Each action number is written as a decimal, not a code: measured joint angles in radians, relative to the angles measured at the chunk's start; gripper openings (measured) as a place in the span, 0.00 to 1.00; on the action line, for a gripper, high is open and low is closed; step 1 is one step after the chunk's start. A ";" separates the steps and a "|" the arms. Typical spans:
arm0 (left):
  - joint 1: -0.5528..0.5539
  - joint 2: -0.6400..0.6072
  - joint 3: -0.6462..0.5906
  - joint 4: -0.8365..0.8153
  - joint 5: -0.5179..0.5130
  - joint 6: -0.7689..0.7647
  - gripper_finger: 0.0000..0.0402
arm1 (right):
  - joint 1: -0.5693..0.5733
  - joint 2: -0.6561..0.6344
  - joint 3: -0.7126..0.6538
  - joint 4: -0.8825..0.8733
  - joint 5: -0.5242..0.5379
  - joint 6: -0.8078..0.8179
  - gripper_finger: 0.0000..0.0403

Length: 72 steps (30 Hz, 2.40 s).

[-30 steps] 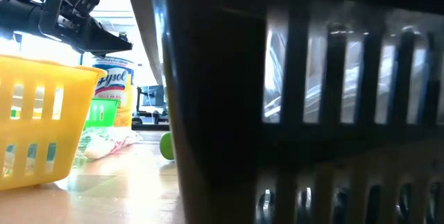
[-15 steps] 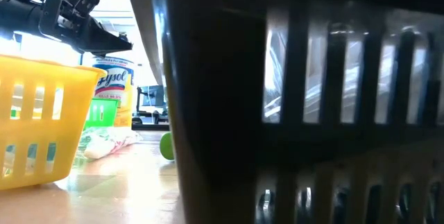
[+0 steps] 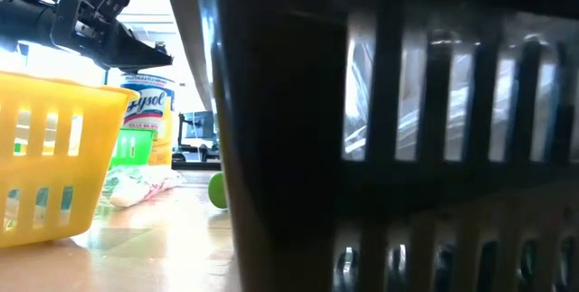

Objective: Pick & Place Travel size toiletries
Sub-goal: Put the shampoo bottle into the blue bin

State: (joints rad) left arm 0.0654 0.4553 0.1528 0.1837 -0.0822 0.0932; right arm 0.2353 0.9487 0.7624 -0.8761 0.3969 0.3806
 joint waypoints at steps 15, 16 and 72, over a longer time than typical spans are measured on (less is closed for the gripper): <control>0.000 -0.002 0.000 -0.004 -0.056 0.063 0.01 | -0.357 -0.376 -0.310 0.953 -0.605 -0.317 0.01; 0.000 -0.002 0.000 -0.003 -0.074 0.067 0.01 | -0.379 -0.373 -0.331 0.996 -0.638 -0.311 0.01; 0.000 0.001 0.000 0.057 -0.155 0.134 0.01 | -0.359 0.224 -0.294 1.234 -0.530 -0.448 0.00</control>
State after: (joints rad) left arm 0.0654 0.4559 0.1528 0.2405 -0.2375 0.2274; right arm -0.1241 1.1732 0.4680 0.3577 -0.1327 -0.0678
